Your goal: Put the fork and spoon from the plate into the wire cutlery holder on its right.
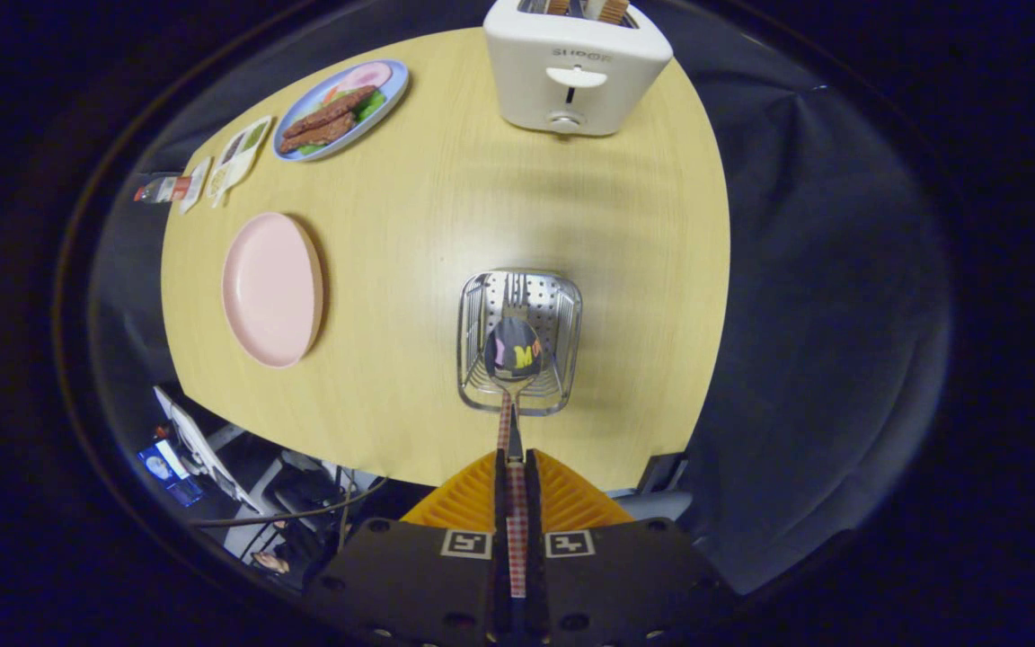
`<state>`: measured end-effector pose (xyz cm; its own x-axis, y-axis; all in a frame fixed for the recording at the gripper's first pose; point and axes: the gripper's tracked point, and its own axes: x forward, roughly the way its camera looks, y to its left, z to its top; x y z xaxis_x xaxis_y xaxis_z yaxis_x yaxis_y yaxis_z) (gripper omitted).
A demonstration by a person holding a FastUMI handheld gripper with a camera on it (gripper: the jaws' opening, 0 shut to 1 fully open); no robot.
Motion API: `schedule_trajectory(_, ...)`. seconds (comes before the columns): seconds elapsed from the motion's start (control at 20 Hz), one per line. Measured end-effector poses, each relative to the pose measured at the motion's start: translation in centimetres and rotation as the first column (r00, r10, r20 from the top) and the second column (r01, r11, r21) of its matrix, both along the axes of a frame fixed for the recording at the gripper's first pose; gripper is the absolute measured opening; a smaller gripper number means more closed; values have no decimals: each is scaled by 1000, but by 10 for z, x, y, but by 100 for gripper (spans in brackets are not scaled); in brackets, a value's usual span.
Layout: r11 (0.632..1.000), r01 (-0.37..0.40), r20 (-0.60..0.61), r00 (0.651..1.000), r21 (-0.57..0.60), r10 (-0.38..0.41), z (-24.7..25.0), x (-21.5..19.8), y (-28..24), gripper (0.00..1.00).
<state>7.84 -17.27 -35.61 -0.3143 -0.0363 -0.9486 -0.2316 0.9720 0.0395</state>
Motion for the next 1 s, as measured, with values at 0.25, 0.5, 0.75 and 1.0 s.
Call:
schedule_trajectory(0.25,998,62,-20,998,-8,-62,-16,11,-1,9)
schedule_trajectory(0.5,994,105,44,993,35,-107,-19,22,7,11)
schedule_trajectory(0.75,989,91,221,968,117,-115,10,25,30,49)
schedule_trajectory(1.0,977,-15,458,885,212,-85,62,13,80,99)
